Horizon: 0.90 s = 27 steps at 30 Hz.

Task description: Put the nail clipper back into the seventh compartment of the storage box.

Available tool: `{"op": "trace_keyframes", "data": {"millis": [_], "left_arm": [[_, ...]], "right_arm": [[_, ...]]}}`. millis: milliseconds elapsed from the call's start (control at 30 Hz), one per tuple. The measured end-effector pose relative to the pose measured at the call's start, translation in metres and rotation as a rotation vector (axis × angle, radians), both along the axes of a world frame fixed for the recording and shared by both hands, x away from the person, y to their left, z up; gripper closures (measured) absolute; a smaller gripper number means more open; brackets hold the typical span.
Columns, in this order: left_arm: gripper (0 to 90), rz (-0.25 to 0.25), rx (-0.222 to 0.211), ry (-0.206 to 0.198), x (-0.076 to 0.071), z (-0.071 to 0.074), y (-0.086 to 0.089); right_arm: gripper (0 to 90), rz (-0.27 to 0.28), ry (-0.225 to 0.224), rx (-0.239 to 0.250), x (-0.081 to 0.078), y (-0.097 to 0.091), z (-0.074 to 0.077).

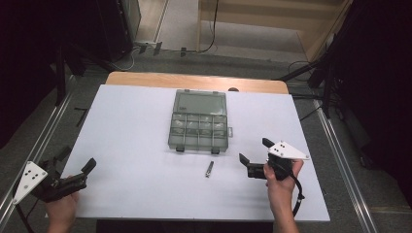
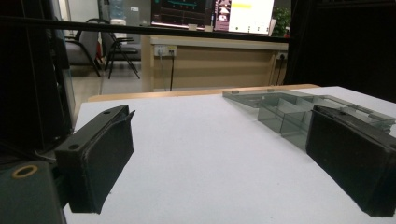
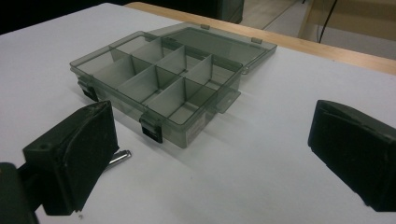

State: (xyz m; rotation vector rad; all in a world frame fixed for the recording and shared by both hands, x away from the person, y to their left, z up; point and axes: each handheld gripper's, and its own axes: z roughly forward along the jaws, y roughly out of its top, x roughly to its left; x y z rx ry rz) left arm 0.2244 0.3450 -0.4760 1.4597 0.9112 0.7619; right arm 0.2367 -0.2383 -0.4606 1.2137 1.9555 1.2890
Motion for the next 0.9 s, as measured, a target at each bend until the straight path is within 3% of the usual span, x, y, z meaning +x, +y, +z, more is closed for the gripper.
{"op": "trace_keyframes", "data": {"millis": [333, 467, 500, 600, 700, 733, 767, 900], "left_arm": [[7.2, 0.001, 0.004, 0.002, 0.0, 0.0, 0.0], [7.2, 0.001, 0.003, 0.002, 0.0, 0.0, 0.0], [7.2, -0.001, 0.004, 0.002, 0.0, 0.0, 0.0], [7.2, -0.004, 0.003, 0.001, 0.0, 0.0, -0.001], [7.2, -0.009, 0.004, 0.001, 0.001, 0.0, -0.001], [7.2, -0.009, 0.004, 0.001, 0.001, 0.0, -0.001], [7.2, -0.008, 0.005, 0.001, 0.001, 0.0, -0.001], [7.2, -0.009, 0.011, 0.003, 0.001, 0.0, -0.001]], "right_arm": [[13.3, -0.011, 0.01, 0.039, 0.012, 0.015, 0.008], [18.7, 0.025, 0.027, 0.054, 0.014, 0.021, 0.008], [19.8, 0.049, 0.054, 0.045, 0.016, 0.028, 0.007], [23.3, 0.059, 0.068, 0.024, 0.016, 0.035, 0.005], [47.9, 0.037, 0.092, -0.071, 0.017, 0.053, -0.001], [47.9, 0.037, 0.092, -0.071, 0.017, 0.053, -0.001], [60.6, 0.051, 0.102, -0.108, 0.017, 0.061, -0.005], [81.2, 0.14, 0.129, -0.134, 0.018, 0.068, -0.012]]}}
